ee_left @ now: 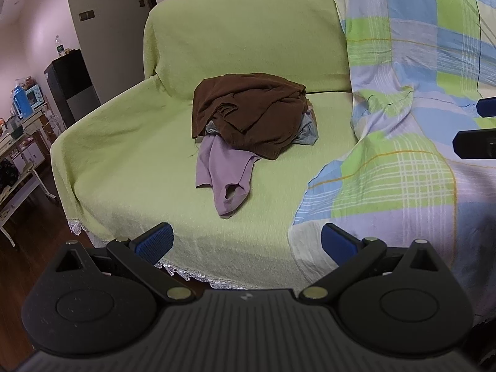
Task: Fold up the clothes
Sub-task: 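Reach both grippers to the brown shorts and close the right gripper on the waistband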
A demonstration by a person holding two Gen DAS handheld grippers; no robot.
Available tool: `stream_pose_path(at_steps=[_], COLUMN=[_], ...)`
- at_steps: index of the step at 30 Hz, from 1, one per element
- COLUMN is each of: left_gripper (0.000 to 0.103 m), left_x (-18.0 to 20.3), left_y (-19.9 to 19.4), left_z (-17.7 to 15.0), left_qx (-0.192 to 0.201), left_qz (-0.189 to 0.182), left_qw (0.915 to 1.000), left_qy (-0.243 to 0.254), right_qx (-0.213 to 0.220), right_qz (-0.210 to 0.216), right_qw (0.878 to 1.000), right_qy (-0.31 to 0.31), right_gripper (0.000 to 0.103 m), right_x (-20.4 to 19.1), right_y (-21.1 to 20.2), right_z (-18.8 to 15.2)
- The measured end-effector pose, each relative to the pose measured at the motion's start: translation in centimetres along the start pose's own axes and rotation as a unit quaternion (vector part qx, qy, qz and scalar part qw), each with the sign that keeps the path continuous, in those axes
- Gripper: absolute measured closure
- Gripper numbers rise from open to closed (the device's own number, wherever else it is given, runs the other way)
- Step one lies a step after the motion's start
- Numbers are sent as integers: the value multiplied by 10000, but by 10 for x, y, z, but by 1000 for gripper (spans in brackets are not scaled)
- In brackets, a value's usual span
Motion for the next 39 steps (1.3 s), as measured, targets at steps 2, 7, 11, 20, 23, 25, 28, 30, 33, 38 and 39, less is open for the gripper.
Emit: stream_pose_path(at_steps=[2, 7, 11, 20, 23, 25, 28, 30, 33, 38, 39], left_gripper=[1, 1, 1, 1, 8, 16, 17, 17, 17, 17, 18], left_x=[-1, -8, -13, -24, -24, -23, -19, -15, -9, 1, 3], left_y=[5, 29, 49, 127, 161, 183, 208, 220, 238, 269, 275], left_z=[1, 10, 17, 49, 60, 66, 71, 73, 76, 82, 83], left_qx=[-6, 188, 342, 894, 1013, 1048, 1134, 1172, 1229, 1324, 1343], left_qz=[-3, -26, -44, -132, -256, -366, -480, -517, -572, -664, -683], left_qw=[10000, 9989, 9966, 9831, 9795, 9783, 9759, 9741, 9714, 9665, 9655], left_qy=[0, 418, 752, 1593, 1724, 1750, 1804, 1862, 1949, 2094, 2123], right_qx=[-16, -107, -198, -398, -463, -505, -582, -716, -810, -845, -818], right_qz=[-9, -14, -11, -5, -2, -1, -2, -23, -37, -184, -179], right_qw=[10000, 9983, 9916, 9582, 9415, 9289, 9075, 8909, 8720, 8391, 8424], right_qy=[2, -573, -1278, -2834, -3338, -3669, -4160, -4486, -4827, -5371, -5324], right_gripper=[1, 1, 1, 2, 6, 20, 35, 36, 36, 51, 61], right_x=[1, -2, -6, -15, -18, -20, -24, -36, -39, -44, -42], right_y=[3, 36, 72, 155, 182, 200, 229, 254, 286, 315, 308], right_z=[0, 5, 11, 26, 30, 34, 38, 39, 31, 16, 17])
Point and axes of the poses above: each gripper's, at about its wrist camera, not at the fingertips, and y roughly the way its jaws point, x to its right, z to its top, the point moved 2 cm from there along y, roughly the way its jaws point, and after that the axes turned 5 degrees about z, right-handed, at the moved point
